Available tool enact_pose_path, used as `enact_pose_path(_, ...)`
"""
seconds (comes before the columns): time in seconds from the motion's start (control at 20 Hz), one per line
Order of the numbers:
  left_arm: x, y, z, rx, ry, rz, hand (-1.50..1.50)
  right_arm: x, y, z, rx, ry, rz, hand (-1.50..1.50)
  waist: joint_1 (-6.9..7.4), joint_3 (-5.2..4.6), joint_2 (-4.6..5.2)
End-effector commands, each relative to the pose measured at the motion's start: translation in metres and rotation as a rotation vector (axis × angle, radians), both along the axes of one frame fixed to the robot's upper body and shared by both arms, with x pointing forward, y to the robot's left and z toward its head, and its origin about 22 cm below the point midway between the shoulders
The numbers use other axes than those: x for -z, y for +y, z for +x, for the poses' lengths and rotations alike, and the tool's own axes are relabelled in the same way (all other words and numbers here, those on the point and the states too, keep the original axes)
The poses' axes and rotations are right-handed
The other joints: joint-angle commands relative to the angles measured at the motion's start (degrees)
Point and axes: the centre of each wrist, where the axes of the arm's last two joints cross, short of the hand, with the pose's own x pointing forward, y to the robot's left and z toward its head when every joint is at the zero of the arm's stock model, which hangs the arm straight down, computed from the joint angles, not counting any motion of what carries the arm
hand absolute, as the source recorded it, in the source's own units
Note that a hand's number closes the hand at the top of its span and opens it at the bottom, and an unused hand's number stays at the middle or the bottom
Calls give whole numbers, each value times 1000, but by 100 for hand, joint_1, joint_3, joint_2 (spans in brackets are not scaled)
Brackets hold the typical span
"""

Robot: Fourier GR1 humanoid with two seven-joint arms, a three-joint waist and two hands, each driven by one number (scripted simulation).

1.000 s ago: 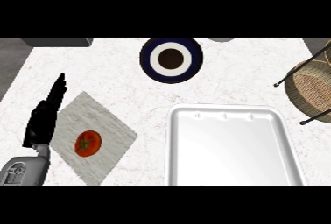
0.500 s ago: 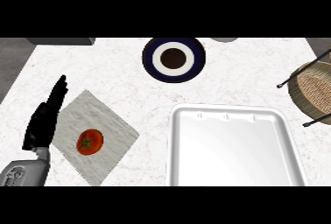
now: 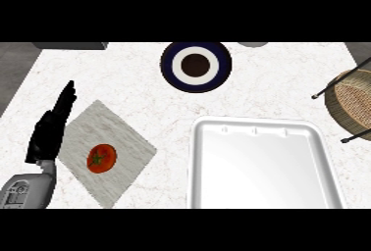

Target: Pick the croissant from the tray and place it in the tiered basket

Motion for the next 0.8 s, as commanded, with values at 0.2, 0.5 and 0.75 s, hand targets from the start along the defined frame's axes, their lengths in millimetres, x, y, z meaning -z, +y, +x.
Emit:
enact_pose_path(0.2, -12, 3, -1, -10, 3, 11, 0, 19, -38, 28, -91, 80, 19, 150, -23, 0, -18)
enact_pose_path(0.5, 18, -13, -9, 3, -2, -8, 0, 35, -52, 41, -115, 190, 69, 150, 15, -1, 7)
enact_pose_path(0.75, -2, -4, 7, -3, -12, -3, 0, 63, -69, 34, -38, 353, 310, -150, -2, 0, 39)
